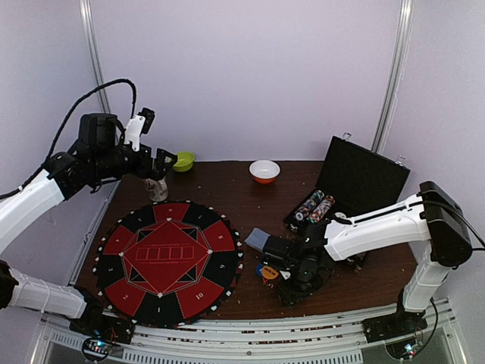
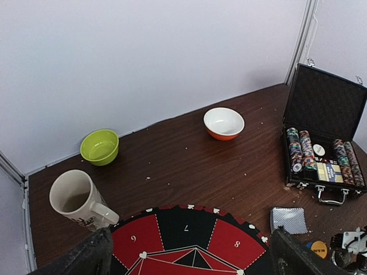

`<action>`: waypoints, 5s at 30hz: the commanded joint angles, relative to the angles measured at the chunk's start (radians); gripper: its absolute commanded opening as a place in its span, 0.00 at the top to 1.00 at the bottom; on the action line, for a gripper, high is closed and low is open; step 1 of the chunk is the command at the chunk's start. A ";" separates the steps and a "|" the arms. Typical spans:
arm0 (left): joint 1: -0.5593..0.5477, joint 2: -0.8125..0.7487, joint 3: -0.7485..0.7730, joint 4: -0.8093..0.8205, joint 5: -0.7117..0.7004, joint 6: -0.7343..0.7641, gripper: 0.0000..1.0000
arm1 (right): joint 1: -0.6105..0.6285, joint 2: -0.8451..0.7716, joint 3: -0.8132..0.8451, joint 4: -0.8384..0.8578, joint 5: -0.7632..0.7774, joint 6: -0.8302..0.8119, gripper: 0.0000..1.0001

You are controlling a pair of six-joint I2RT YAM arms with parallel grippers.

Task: Distribute texas hold em gaming equipment
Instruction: Pick up the dealer button from the center of the board, then pass from the right arm to the left, then place the dealer button in position 6, then adjust the big blind button at the center of the board.

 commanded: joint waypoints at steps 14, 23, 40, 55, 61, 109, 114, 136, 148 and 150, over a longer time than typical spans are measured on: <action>-0.049 0.021 -0.222 0.273 0.625 -0.141 0.29 | 0.034 -0.090 0.364 0.274 0.336 -0.537 0.56; -0.084 0.015 -0.338 0.439 0.727 -0.211 0.20 | 0.035 -0.026 0.450 0.447 0.320 -0.656 0.59; -0.109 0.087 -0.317 0.448 0.676 -0.205 0.58 | 0.053 0.034 0.514 0.468 0.334 -0.731 0.60; -0.111 0.048 -0.300 0.386 0.558 -0.205 1.00 | 0.053 0.019 0.500 0.493 0.399 -0.741 0.29; 0.019 0.059 -0.324 0.348 0.447 -0.249 1.00 | 0.038 -0.070 0.413 0.551 0.430 -0.697 0.04; 0.345 0.707 -0.401 0.767 0.174 -0.719 0.44 | -0.050 -0.238 0.206 0.570 0.346 -0.526 0.00; 0.345 0.596 -0.413 0.675 0.100 -0.690 0.28 | -0.075 -0.190 0.257 0.396 0.325 -0.417 0.00; -0.111 0.058 -0.423 0.313 -0.025 -0.274 0.18 | -0.269 -0.120 0.005 0.338 -0.019 -0.096 0.22; -0.216 0.038 -0.438 0.244 0.006 -0.307 0.20 | -0.282 -0.166 -0.092 0.402 -0.051 -0.117 0.22; -0.248 0.030 -0.440 0.243 -0.006 -0.340 0.20 | -0.282 -0.163 -0.093 0.394 -0.053 -0.126 0.21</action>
